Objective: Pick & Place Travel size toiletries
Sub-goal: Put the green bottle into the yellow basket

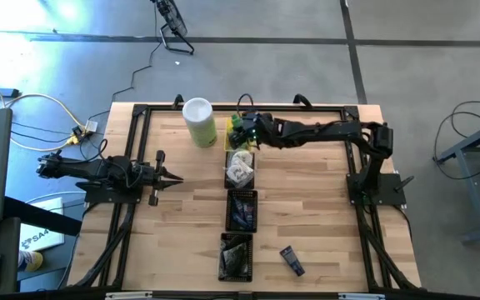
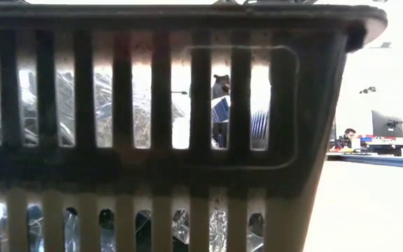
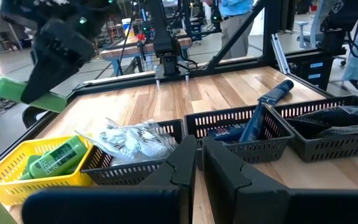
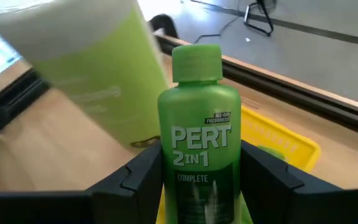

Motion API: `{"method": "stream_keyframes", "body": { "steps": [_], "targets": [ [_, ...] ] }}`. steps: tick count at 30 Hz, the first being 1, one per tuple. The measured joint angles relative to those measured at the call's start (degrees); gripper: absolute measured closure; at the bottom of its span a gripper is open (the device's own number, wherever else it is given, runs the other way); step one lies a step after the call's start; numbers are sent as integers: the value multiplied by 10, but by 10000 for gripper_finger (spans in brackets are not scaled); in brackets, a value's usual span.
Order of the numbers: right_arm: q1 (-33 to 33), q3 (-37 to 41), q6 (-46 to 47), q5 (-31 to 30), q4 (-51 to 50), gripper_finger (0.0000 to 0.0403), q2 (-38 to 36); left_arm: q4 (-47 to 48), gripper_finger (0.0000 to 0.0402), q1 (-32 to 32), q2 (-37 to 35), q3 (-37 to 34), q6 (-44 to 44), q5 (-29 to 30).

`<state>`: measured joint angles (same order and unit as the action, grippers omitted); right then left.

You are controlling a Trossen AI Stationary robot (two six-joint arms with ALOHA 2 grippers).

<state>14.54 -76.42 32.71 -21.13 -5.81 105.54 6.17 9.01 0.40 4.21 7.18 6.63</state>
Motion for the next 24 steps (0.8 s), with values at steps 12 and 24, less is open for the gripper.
{"method": "stream_keyframes", "body": {
  "steps": [12, 24],
  "targets": [
    [52, 0, -26, 47, -4, 229, 51, 0, 378, 0, 0, 0, 0, 0],
    [62, 1, -85, 66, -3, 229, 62, 0, 378, 0, 0, 0, 0, 0]
  ]
}}
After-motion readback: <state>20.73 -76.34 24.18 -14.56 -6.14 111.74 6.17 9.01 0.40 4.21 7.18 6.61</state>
